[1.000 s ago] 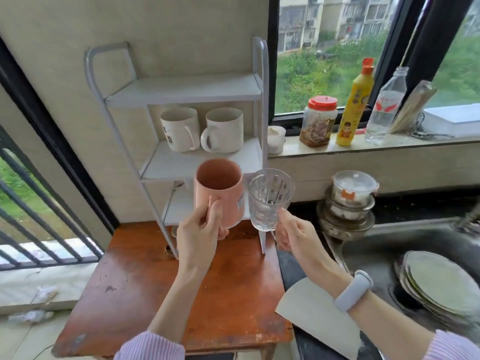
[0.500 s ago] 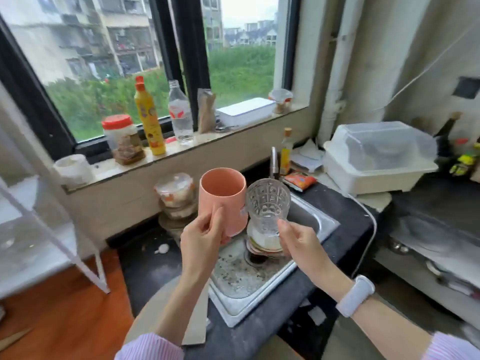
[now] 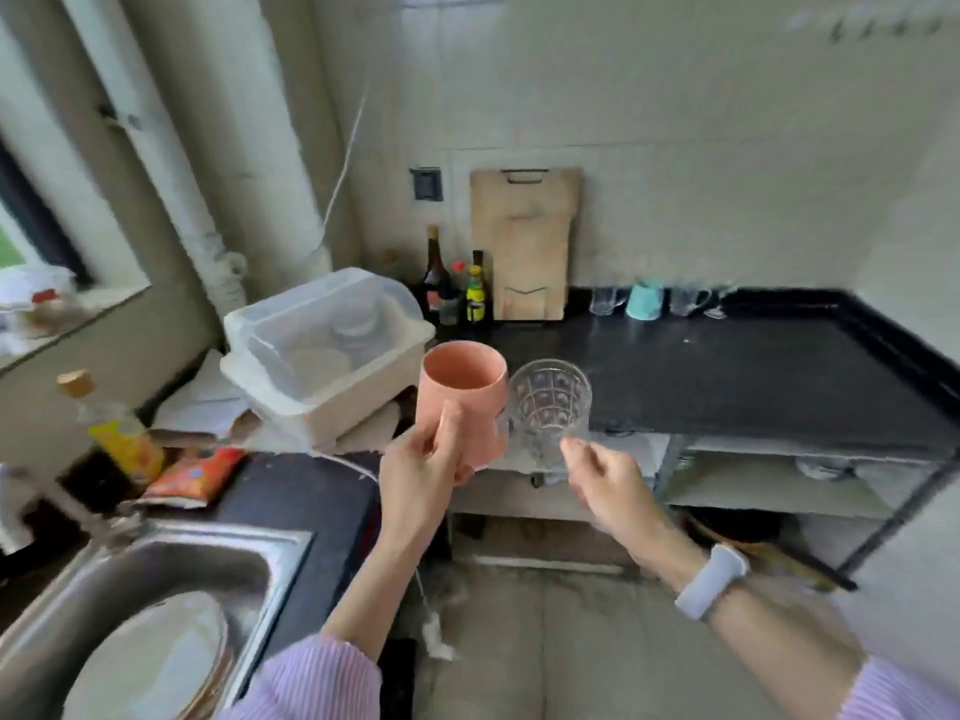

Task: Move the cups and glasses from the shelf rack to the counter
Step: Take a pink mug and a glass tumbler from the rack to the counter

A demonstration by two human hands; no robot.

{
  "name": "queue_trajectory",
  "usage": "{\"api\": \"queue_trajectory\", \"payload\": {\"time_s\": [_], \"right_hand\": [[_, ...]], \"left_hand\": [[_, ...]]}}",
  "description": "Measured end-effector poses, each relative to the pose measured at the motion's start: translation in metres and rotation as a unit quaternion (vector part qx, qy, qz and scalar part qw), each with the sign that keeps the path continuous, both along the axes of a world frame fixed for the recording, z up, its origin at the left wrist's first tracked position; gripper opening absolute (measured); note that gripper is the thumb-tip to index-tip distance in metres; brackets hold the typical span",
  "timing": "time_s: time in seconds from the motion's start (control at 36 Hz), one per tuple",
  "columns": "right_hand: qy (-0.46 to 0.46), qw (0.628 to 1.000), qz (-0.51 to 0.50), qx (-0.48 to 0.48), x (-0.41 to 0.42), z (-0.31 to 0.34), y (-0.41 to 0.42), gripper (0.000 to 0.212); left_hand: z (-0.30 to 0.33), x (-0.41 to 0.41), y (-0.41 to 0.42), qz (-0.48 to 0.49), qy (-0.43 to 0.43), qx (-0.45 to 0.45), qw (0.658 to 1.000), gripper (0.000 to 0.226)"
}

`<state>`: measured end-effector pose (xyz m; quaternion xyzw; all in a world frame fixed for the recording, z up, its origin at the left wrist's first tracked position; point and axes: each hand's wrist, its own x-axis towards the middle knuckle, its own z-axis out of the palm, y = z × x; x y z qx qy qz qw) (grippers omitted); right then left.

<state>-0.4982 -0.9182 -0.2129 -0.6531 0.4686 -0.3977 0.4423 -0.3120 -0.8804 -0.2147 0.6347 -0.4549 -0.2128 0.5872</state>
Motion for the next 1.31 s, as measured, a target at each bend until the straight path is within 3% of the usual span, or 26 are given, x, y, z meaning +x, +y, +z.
{"api": "queue_trajectory", "payload": {"time_s": [0.17, 0.28, 0.36, 0.64, 0.92, 1.31], "right_hand": [[-0.014, 0.994, -0.111, 0.002, -0.066, -0.008, -0.088, 0.043], [-0.031, 0.988, -0.151, 0.025, -0.097, -0.01, -0.155, 0.046], [-0.039, 0.983, -0.177, 0.033, -0.112, -0.011, -0.21, 0.051], [-0.055, 0.965, -0.231, 0.109, -0.131, -0.027, -0.359, 0.048], [-0.017, 0.964, -0.2, 0.174, -0.139, -0.091, -0.489, 0.039], [0.001, 0.956, -0.113, 0.272, -0.143, -0.195, -0.671, 0.044]], "left_hand": [[0.005, -0.064, -0.13, -0.101, -0.05, -0.014, 0.994, 0.044], [0.001, -0.096, -0.221, -0.149, -0.029, 0.016, 0.988, 0.055], [-0.003, -0.113, -0.286, -0.181, -0.016, 0.021, 0.983, 0.047], [-0.026, -0.131, -0.445, -0.209, 0.006, 0.092, 0.974, 0.036], [-0.095, -0.129, -0.573, -0.189, 0.033, 0.167, 0.967, 0.035], [-0.204, -0.137, -0.718, -0.088, 0.079, 0.256, 0.959, 0.049]]}}
